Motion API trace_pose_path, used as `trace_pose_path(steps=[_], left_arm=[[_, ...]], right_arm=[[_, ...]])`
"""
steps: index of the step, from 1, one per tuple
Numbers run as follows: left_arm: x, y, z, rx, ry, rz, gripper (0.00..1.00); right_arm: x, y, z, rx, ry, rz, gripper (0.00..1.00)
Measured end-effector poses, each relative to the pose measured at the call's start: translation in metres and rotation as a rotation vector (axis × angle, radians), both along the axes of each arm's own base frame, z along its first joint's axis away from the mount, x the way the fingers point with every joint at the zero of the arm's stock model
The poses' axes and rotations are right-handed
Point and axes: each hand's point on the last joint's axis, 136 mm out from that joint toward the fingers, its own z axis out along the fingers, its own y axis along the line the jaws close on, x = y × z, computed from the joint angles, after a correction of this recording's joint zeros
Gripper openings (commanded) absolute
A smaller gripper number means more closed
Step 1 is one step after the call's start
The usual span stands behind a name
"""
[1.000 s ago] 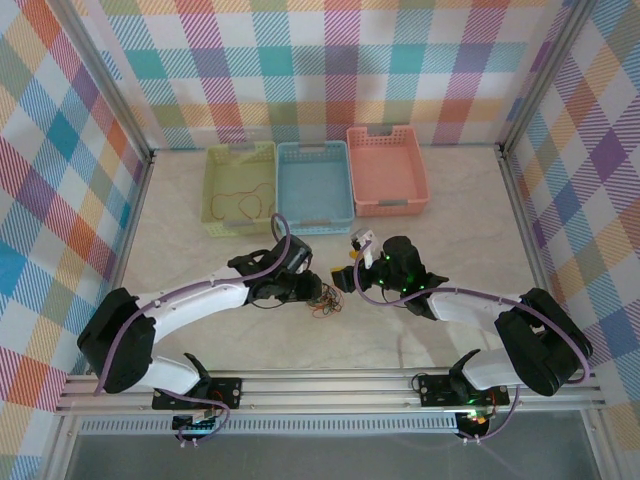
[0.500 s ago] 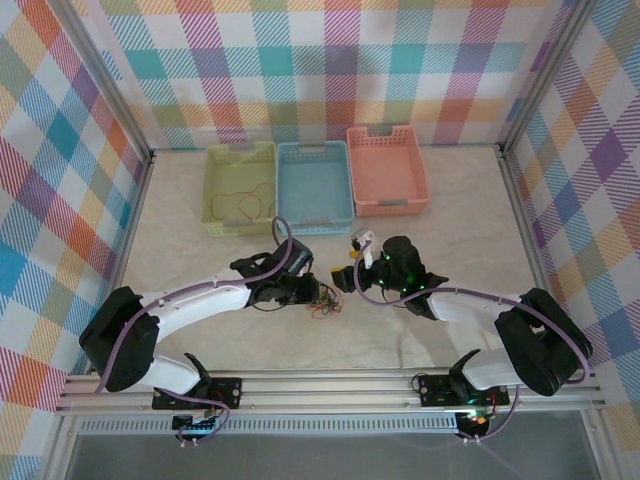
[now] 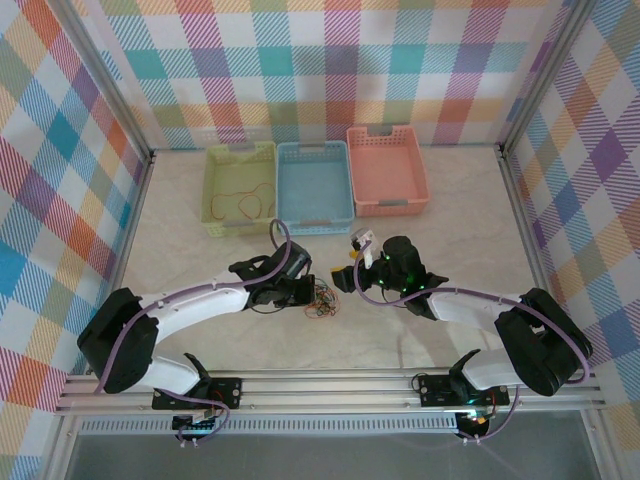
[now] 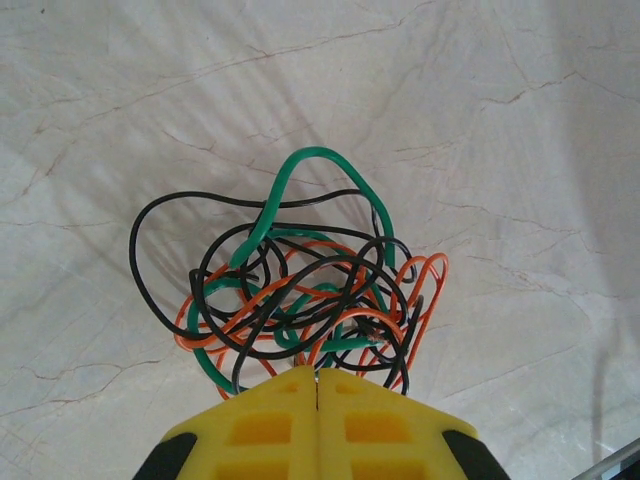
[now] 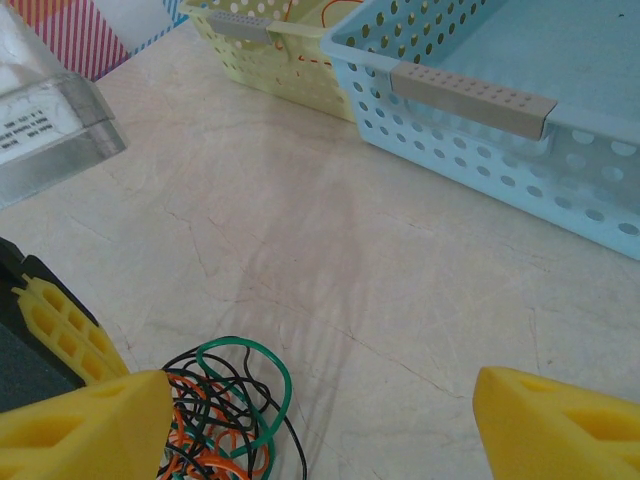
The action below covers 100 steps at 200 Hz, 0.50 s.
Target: Untangle the cables
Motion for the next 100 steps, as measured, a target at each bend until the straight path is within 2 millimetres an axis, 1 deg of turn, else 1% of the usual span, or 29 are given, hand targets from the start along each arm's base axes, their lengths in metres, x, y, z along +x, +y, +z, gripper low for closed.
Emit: trace_pose_path(steps=[70, 100], left_arm=[[0.004, 0.003, 0.024, -0.034, -0.075, 0.0, 0.0], [0.003, 0.007, 0.034, -0.046, -0.112, -0.003, 0.0]], right_arm=[[0.0, 0.0, 0.001, 0.001, -0.002, 0.0, 0.79], [0.001, 0.001, 0.007, 0.015, -0.019, 0.0, 0.79]])
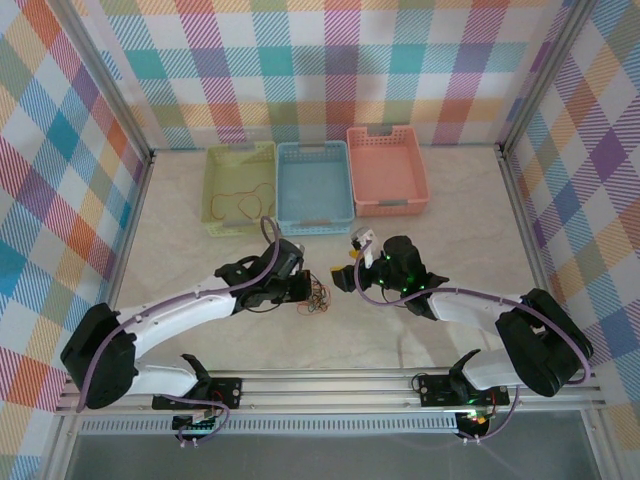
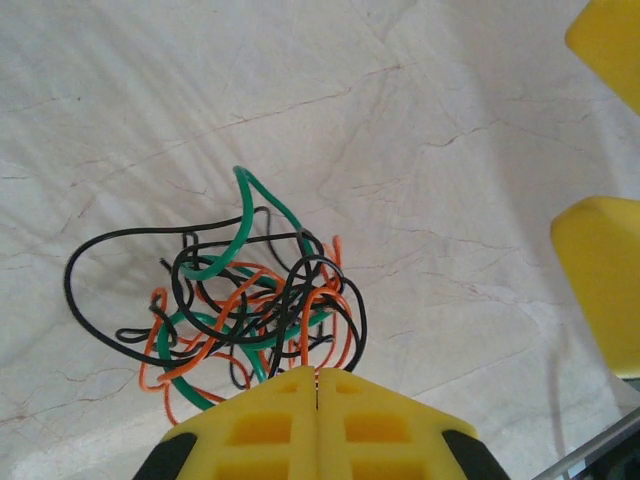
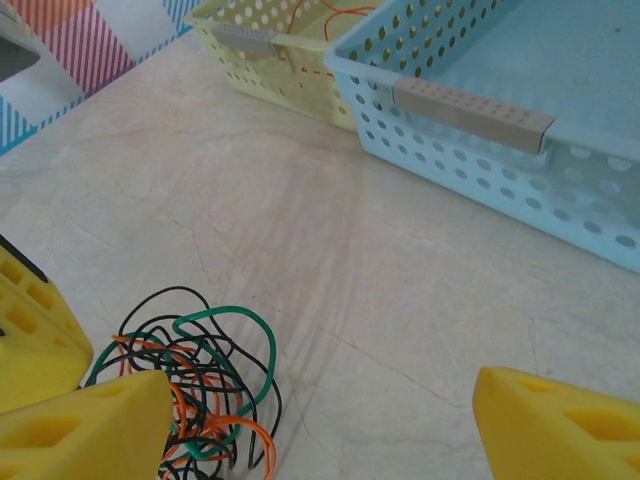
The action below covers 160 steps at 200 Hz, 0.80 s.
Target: Untangle the cables
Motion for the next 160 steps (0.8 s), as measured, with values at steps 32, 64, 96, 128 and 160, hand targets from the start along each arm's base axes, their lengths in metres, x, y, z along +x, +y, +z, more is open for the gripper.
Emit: trace_pose_path(steps=[32, 64, 96, 128, 160], left_arm=[[-0.001, 0.002, 0.014, -0.02, -0.042, -0.014, 0.0], [-0.001, 0.003, 0.025, -0.034, -0.079, -0.03, 0.0], [-0.003, 0.002, 0.029, -0.04, -0.095, -0.052, 0.0], [-0.005, -0.002, 0.031, -0.055, -0.094, -0.078, 0.0], [-0.008, -0.005, 0.033, -0.079, -0.095, -0.105, 0.0]], right_arm=[[0.0, 0.001, 0.011, 0.029, -0.032, 0.007, 0.79], [-0.004, 0.002, 0.012, 0.044, -0.041, 0.022, 0.79], [-0.011, 0.002, 0.011, 0.054, -0.038, 0.048, 0.79], [-0.015, 0.006, 0.015, 0.074, -0.042, 0.081, 0.79], [-0.02, 0.011, 0.019, 0.09, -0.05, 0.122, 0.79]])
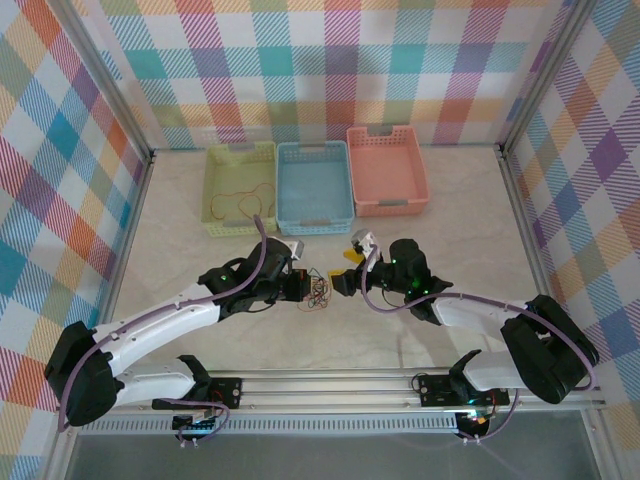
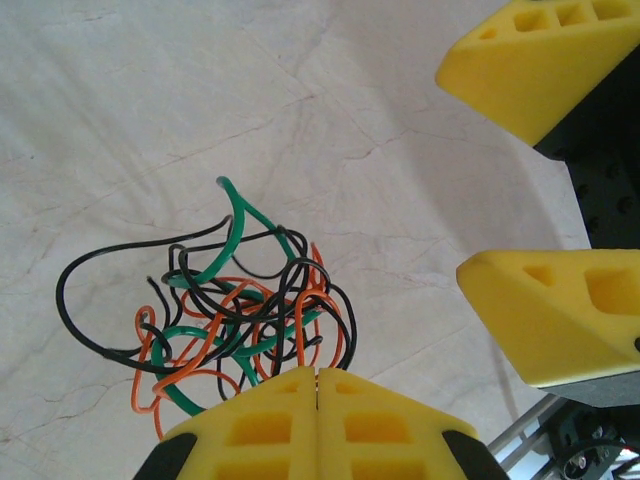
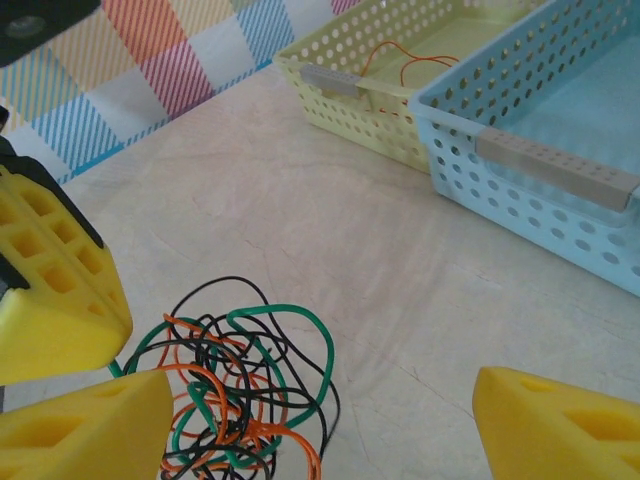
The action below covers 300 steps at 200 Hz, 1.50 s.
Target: Untangle the cables
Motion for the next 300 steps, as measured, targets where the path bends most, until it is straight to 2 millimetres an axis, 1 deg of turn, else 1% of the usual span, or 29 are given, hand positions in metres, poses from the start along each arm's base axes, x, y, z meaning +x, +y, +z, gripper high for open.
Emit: trace_pose_path(steps=[22, 68, 107, 153, 205, 272, 300], left_arm=[[-0.003, -0.002, 0.006, -0.024, -0.006, -0.018, 0.0], [-0.008, -0.01, 0.027, -0.094, -0.051, -0.079, 0.0], [-0.012, -0.018, 0.037, -0.139, -0.074, -0.132, 0.0], [-0.019, -0.026, 0.045, -0.188, -0.074, -0.184, 0.0], [-0.031, -0.028, 0.067, -0.254, -0.104, -0.24, 0.0], [-0.037, -0.03, 0.089, -0.32, -0.151, -0.272, 0.0], [-0.037, -0.029, 0.09, -0.323, -0.155, -0.272, 0.0]], right_arm=[[-0.004, 0.003, 0.0, 0.001, -0.001, 0.024, 0.79], [-0.008, 0.007, -0.003, -0.005, 0.007, 0.051, 0.79], [-0.011, 0.009, -0.006, -0.014, 0.023, 0.066, 0.79], [-0.008, 0.012, -0.007, -0.029, 0.027, 0.066, 0.78], [-0.002, 0.011, -0.011, -0.058, 0.033, 0.037, 0.78], [0.005, 0.009, -0.016, -0.086, 0.042, 0.004, 0.78], [0.006, 0.007, -0.018, -0.096, 0.046, -0.008, 0.78]])
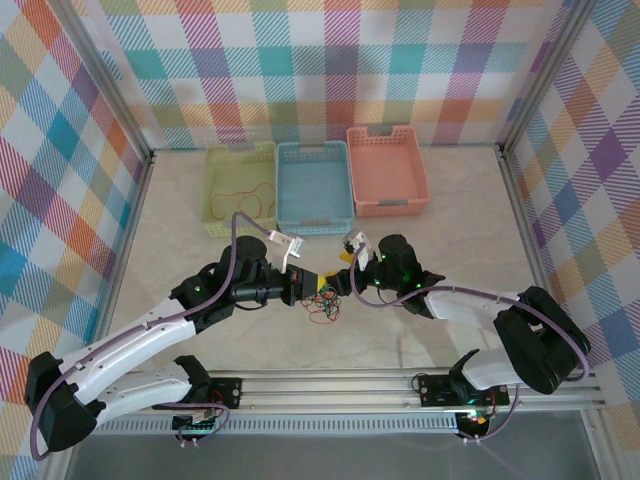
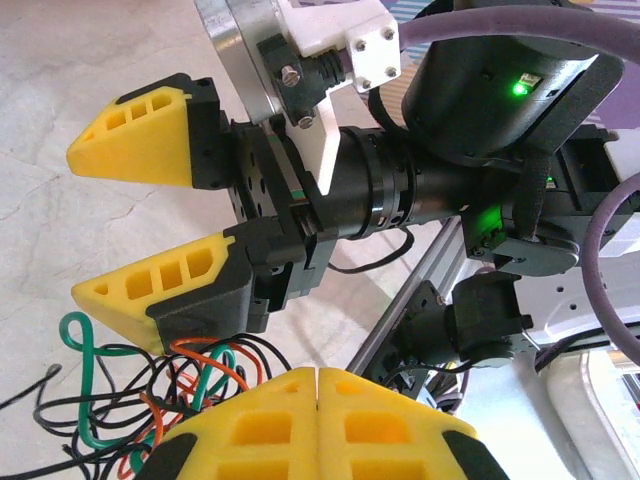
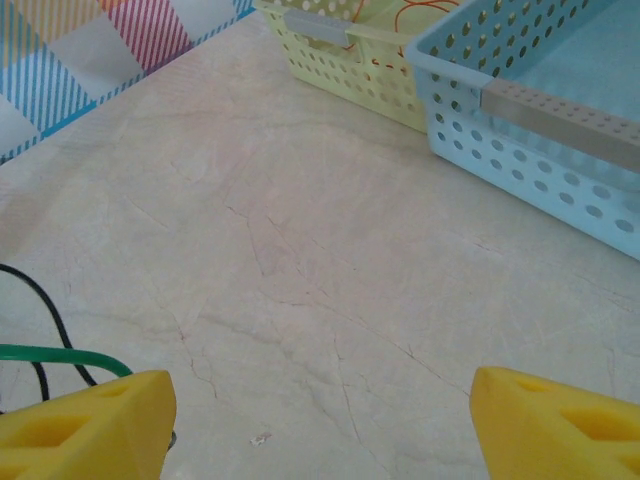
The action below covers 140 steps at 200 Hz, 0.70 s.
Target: Untangle the cables
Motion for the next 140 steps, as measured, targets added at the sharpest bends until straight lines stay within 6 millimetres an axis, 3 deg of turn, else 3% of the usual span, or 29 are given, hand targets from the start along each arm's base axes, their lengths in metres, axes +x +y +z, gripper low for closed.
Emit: trace_pose_path(steps=[52, 140], left_arm=[[0.012, 0.009, -0.012, 0.06, -0.002, 0.081, 0.0], [0.016, 0.008, -0.02, 0.082, 0.004, 0.09, 0.0]], right_arm=[[0.002, -0.002, 0.0, -0.005, -0.007, -0.017, 0.78], [-0.019, -0.008, 0.036, 0.124, -0.138, 0.033, 0.79]])
